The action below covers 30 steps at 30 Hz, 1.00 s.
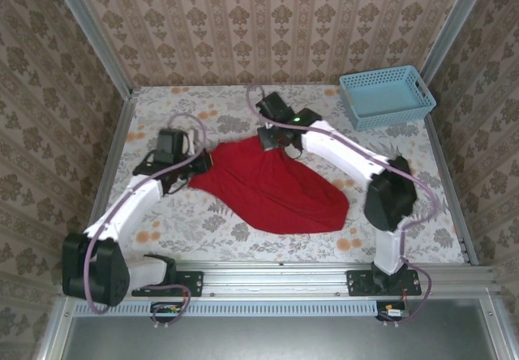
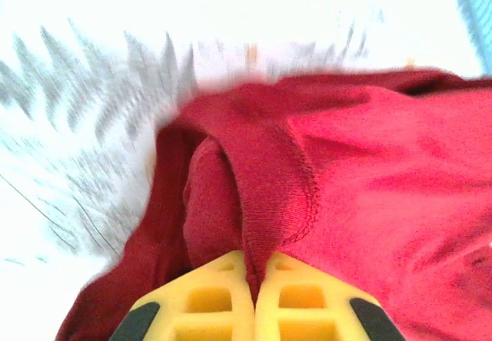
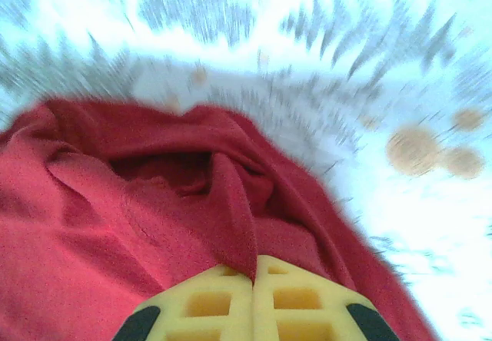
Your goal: Fold the inside-out t-shirt
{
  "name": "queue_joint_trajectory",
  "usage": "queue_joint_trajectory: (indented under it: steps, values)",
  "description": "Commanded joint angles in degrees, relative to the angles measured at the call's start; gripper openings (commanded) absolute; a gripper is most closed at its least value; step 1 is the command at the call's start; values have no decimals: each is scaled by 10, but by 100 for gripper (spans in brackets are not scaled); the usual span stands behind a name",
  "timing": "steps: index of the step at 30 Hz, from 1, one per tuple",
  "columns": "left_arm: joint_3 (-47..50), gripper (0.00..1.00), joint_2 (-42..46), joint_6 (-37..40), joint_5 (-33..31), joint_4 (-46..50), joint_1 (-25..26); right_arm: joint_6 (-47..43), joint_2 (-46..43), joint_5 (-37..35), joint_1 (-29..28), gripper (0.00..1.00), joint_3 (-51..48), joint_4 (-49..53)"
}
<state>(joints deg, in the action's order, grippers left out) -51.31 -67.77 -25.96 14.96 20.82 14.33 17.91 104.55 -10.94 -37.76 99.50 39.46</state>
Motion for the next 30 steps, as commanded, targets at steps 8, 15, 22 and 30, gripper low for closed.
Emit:
queue_joint_trajectory:
  steps: [8,15,22,30]
  values:
    - [-125,0,140,19,6,30,-19,-18,-320,-93,12,0,-156,-82]
    - [-31,0,114,35,22,11,84,45,-377,-25,31,0,-337,-104]
    - [-10,0,81,40,14,5,144,45,-381,-43,32,0,-347,-99]
    - [-88,0,73,55,4,5,152,-11,-393,-100,34,0,-240,-50]
